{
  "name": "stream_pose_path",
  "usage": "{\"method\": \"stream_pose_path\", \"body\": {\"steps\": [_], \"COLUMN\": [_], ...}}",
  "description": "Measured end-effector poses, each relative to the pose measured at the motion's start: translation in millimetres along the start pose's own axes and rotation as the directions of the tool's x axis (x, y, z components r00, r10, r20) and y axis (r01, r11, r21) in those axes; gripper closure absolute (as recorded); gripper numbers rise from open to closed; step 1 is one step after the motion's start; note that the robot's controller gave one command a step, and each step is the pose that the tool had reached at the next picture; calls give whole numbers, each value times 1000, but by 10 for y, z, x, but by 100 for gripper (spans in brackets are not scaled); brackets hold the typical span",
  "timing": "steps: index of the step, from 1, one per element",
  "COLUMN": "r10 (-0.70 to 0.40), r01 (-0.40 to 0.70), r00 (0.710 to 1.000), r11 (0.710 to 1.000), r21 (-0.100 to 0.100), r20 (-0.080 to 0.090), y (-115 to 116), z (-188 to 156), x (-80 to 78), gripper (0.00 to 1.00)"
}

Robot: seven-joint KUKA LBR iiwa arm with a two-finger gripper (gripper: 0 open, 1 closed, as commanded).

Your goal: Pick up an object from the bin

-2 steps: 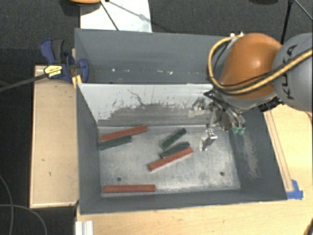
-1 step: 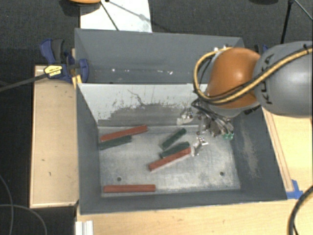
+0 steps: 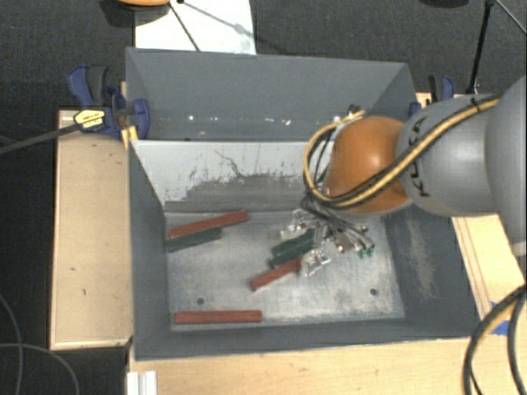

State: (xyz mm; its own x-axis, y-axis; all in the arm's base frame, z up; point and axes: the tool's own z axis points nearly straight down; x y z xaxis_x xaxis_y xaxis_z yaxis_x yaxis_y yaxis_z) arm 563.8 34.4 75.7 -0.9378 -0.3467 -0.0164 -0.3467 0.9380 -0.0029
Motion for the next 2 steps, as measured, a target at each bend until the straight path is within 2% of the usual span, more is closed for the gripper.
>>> {"method": "stream_pose_path", "body": {"steps": [1,2], "r10": [0,-32], "r01": [0,32], "r00": [1000,999], "r11": [1000,999], "r21": [0,-1], "r20": [0,-11], "y": [0,-174], "z": [0,-1655], "x": [0,264], "gripper": [100,100]}}
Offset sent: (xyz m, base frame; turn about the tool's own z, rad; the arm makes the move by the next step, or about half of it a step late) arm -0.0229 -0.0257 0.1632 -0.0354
